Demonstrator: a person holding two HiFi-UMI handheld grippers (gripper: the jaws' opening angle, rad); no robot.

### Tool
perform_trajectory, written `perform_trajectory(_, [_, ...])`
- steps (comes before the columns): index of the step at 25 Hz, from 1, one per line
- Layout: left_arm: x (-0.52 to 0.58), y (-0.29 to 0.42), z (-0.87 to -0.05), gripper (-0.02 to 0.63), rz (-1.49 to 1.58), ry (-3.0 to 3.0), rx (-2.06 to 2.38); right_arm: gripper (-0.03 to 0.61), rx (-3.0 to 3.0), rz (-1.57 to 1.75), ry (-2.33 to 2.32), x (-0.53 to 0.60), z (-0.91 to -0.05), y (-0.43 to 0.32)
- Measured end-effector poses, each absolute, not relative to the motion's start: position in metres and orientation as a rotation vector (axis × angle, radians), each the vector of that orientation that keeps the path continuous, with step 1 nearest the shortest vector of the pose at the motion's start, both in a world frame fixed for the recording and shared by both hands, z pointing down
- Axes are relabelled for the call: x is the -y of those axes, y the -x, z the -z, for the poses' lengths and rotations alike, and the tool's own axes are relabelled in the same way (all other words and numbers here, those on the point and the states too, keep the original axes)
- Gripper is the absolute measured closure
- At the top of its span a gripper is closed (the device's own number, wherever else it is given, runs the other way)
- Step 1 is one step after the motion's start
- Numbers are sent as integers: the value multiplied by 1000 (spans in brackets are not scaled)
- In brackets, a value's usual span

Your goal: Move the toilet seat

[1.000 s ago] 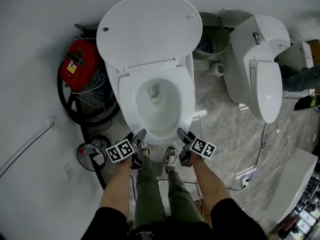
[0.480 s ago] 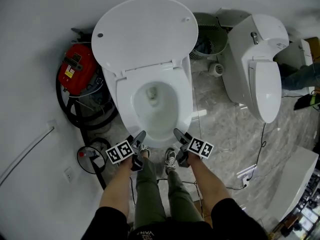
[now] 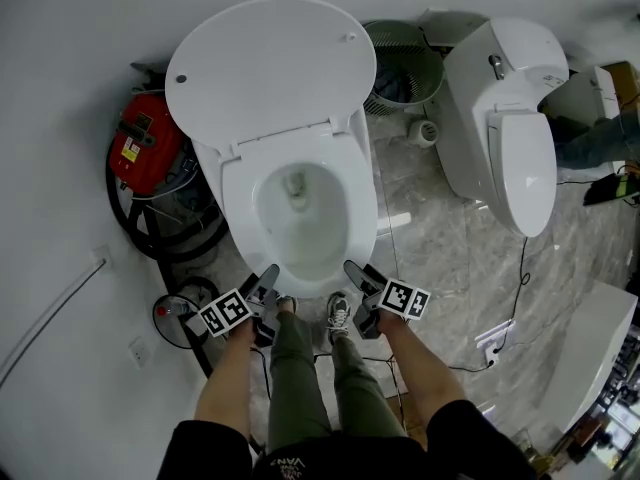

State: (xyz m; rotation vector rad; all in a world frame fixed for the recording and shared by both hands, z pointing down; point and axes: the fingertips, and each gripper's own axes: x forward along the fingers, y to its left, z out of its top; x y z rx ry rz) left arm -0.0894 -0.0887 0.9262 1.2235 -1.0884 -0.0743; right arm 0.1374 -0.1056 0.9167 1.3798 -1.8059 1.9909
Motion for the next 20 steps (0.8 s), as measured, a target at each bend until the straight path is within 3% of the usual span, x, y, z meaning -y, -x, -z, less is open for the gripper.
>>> perform_trajectory(20, [117, 108, -779, 195, 319, -1291, 999, 213, 2119, -1973, -1463, 138, -748, -133])
